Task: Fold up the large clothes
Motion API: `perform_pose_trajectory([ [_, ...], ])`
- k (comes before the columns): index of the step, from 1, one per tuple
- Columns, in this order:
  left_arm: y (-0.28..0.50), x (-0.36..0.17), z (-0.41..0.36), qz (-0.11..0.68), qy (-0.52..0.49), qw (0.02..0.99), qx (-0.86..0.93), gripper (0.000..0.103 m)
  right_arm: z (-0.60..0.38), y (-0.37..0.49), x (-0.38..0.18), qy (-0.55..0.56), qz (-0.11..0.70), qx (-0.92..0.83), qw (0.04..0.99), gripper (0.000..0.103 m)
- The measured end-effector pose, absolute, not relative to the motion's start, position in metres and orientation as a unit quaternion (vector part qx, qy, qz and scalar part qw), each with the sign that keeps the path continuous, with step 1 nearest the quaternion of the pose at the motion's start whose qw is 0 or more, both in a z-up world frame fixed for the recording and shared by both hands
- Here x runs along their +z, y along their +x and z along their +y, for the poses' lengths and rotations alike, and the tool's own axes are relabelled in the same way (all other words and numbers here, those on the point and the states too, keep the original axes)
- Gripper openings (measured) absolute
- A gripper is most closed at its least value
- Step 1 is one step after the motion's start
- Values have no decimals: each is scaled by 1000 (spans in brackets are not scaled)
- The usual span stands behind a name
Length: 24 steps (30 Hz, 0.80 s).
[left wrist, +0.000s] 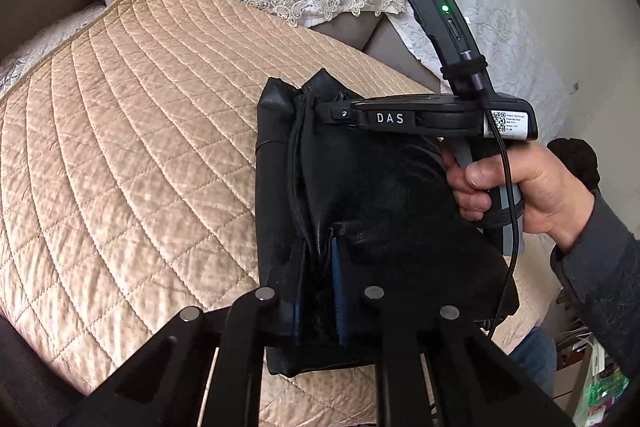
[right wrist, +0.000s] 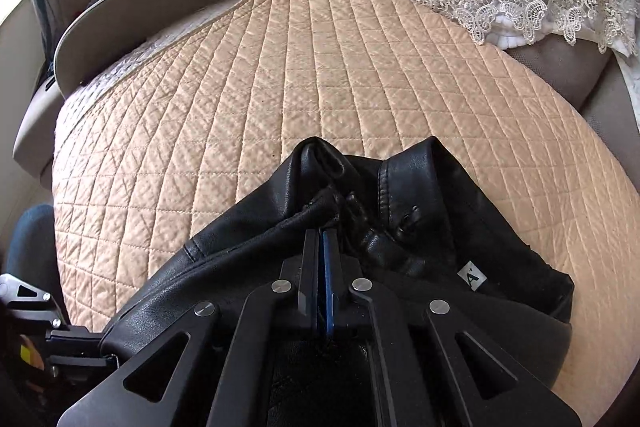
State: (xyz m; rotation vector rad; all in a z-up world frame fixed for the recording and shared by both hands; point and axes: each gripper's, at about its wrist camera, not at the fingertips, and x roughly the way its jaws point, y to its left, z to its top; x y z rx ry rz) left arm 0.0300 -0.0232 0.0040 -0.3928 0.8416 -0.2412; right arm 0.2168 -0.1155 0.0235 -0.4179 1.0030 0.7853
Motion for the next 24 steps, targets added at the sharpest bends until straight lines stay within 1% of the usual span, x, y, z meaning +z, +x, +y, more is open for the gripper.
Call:
perform_pose_trajectory([
  [3,31,2,-24,402,-193,887,-117,14,-112,215,24,-206,463,356,785,2],
  [6,29,2,-22,402,-195,887,-118,15,-113,209,35,-216,448,346,795,5],
  [8,28,6,-22,406,-192,886,-117,17,-120,202,49,-200,445,340,804,12],
  [10,28,10,-23,410,-191,884,-114,18,-134,191,66,-177,438,339,814,29],
  [11,29,12,-23,413,-192,883,-112,19,-144,184,74,-168,429,338,821,34],
  [12,28,13,-24,414,-190,883,-111,21,-154,175,82,-160,421,333,828,40],
  [14,26,18,-24,416,-186,883,-110,24,-181,159,91,-134,414,317,843,42],
  [17,16,28,-17,416,-194,881,-113,24,-230,131,92,-80,415,288,859,42],
  [21,2,51,-5,401,-189,890,-102,24,-276,98,73,-29,430,246,868,42],
  [24,9,72,-6,385,-183,899,-105,24,-286,88,60,10,436,234,869,42],
])
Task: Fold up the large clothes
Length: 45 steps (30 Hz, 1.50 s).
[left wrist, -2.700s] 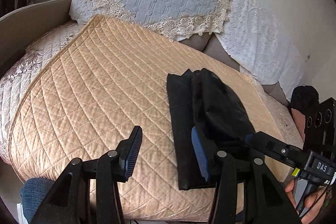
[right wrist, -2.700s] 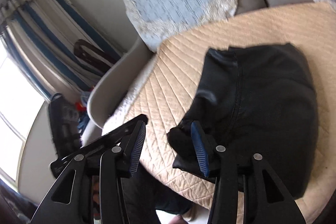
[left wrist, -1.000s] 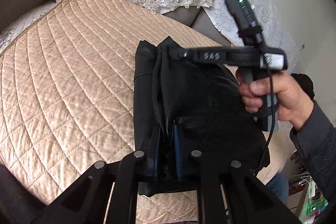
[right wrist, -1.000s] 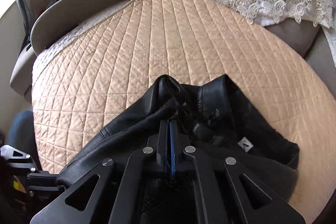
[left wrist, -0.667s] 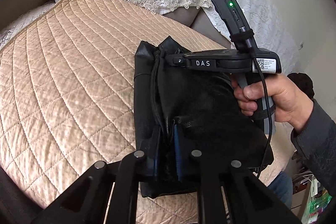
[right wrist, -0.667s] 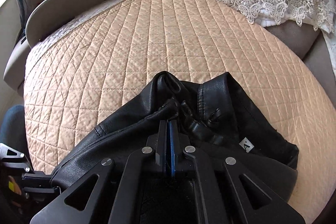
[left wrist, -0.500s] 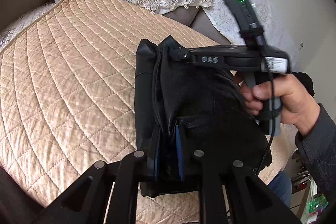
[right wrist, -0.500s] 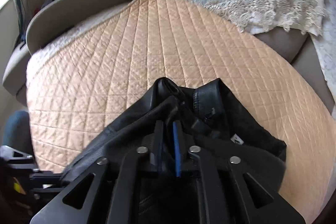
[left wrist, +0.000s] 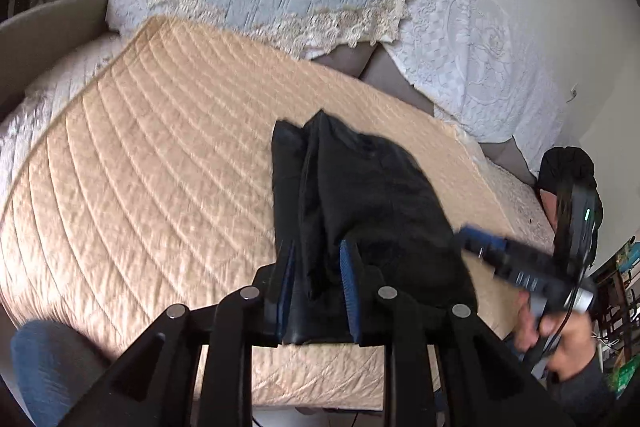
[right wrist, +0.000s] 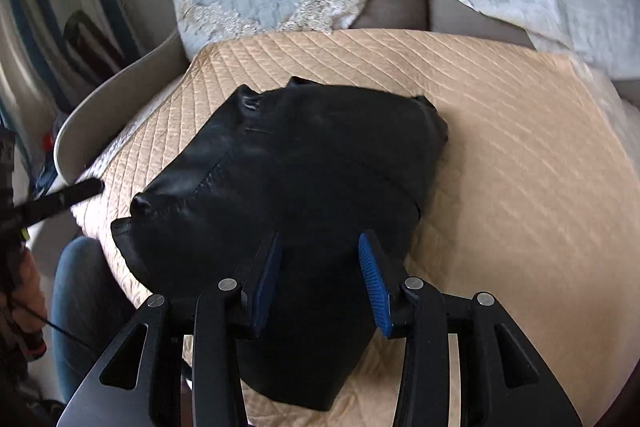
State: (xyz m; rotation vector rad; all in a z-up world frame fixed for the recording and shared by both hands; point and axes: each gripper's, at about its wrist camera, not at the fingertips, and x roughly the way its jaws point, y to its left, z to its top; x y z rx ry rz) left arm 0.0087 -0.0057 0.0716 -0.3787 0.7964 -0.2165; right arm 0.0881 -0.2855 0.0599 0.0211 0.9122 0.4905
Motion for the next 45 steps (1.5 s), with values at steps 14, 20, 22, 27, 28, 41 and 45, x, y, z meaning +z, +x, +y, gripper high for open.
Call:
perform_pose_trajectory([
  [14,66,11,-35,427,-122,890,-106,31,-266,96,36,21,432,238,870,42],
  [20,64,17,-38,431,-114,891,-91,31,-262,97,40,5,430,232,873,42],
  [22,63,29,-39,432,-111,890,-90,31,-272,98,51,17,424,233,875,42],
  [27,74,79,-53,386,-82,913,-101,31,-295,128,76,45,389,204,897,42],
  [28,84,86,-57,380,-79,916,-106,31,-296,136,76,46,391,203,897,42],
  [41,153,-6,-42,435,-92,893,-70,15,-241,199,23,-4,456,224,861,44],
  [45,150,-9,-42,427,-88,898,-67,15,-244,203,24,-8,457,233,858,44],
])
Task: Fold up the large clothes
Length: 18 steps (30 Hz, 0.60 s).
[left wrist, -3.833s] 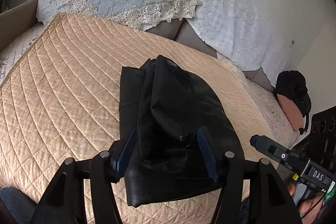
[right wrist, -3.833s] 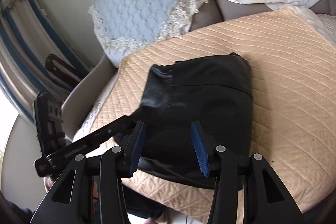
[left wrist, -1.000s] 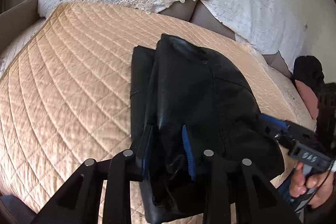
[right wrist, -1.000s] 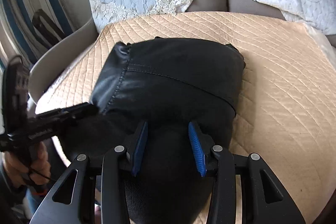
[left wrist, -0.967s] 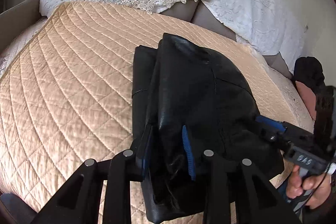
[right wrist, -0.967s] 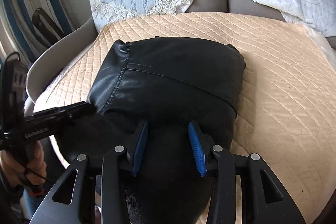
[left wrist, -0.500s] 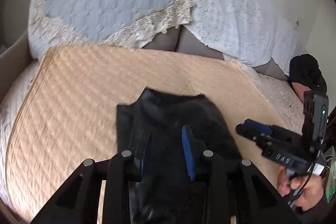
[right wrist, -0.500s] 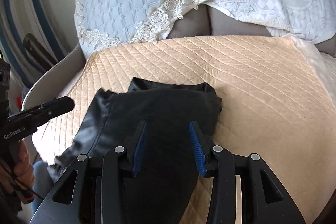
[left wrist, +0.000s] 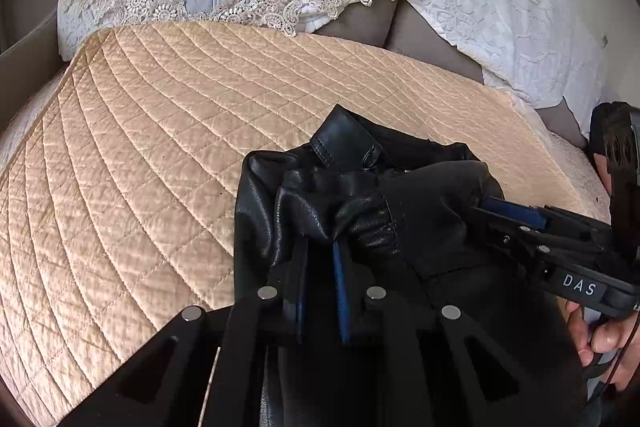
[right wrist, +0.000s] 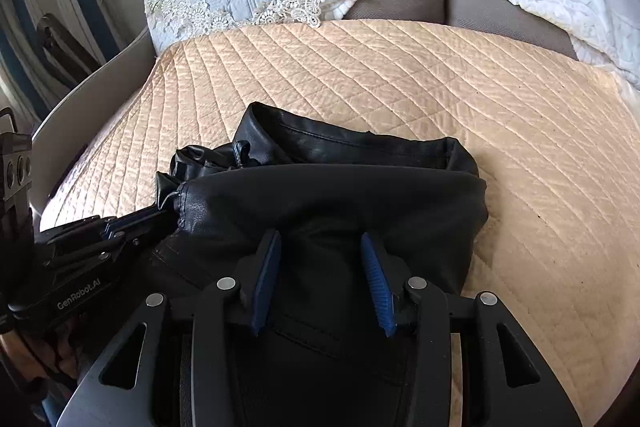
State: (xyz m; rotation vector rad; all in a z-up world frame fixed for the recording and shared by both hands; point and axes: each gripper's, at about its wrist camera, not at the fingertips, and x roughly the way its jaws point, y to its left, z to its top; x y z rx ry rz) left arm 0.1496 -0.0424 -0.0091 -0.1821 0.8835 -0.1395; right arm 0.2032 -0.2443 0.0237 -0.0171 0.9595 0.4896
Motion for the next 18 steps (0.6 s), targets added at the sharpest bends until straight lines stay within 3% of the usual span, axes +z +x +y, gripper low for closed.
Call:
perform_pose_trajectory([
  [10,101,34,-39,402,-93,907,-88,15,-264,110,78,-2,409,258,875,44],
  [16,29,40,-37,397,-88,906,-116,17,-260,54,58,-3,429,272,862,44],
  [18,23,21,-35,418,-81,898,-108,24,-256,51,47,-14,430,264,863,44],
])
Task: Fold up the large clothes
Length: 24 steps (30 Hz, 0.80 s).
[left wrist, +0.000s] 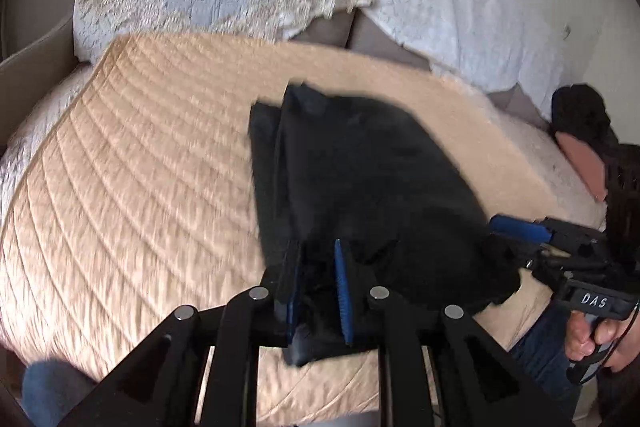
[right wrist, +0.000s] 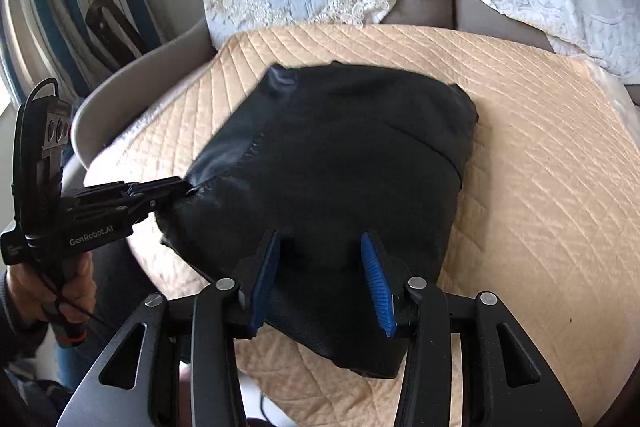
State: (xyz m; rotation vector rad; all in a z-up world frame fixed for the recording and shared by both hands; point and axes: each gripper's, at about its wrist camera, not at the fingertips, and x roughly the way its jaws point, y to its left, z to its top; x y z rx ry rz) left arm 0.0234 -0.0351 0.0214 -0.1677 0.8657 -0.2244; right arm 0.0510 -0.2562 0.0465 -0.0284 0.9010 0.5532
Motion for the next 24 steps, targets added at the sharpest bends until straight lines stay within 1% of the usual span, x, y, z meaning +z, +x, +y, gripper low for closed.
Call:
perform_pose_trajectory([
  [1,24,13,-32,424,-89,895,-105,26,-255,53,46,-10,431,260,864,44],
  [2,24,10,-30,423,-96,895,-99,32,-254,55,46,-7,431,257,865,44],
  [3,26,8,-27,423,-103,895,-96,33,-253,57,45,-8,431,254,866,44],
  [5,30,6,-24,429,-125,890,-95,33,-253,59,44,-9,430,252,867,45],
  [10,24,12,-29,425,-104,895,-88,33,-261,54,57,6,428,245,870,45],
  [15,24,40,-31,407,-91,905,-86,32,-272,56,75,27,407,232,883,45],
  [19,37,55,-42,388,-75,915,-82,32,-267,66,73,37,407,228,884,45],
  [21,44,50,-46,395,-74,912,-80,32,-262,70,64,34,418,231,878,45],
  [24,53,31,-49,426,-65,900,-70,32,-257,72,49,24,439,230,868,45],
])
